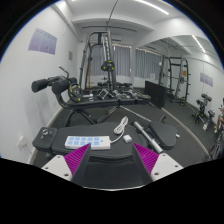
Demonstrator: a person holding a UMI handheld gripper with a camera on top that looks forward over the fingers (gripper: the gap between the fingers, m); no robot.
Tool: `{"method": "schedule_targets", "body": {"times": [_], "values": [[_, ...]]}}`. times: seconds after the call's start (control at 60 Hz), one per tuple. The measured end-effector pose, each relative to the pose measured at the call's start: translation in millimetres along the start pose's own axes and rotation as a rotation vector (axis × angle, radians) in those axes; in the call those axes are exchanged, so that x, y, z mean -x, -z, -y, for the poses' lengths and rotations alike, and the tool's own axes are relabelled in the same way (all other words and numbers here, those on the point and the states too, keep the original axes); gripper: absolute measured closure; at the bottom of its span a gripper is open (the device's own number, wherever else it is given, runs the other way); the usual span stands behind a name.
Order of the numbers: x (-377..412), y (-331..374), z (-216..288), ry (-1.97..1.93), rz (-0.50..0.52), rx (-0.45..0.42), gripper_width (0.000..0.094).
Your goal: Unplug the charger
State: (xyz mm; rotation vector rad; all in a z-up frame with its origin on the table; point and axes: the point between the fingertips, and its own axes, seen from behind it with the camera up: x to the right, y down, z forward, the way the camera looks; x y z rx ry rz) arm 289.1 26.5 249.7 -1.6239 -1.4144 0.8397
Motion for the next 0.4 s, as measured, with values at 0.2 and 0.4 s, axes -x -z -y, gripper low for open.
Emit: {"method": "schedule_targets", "body": {"times": [0.2,0.4], "values": [[14,38,8,-0.002,0.015,-0.032,0.0083],[21,49,18,0.023,0.028,-0.056,0.0083]]}}
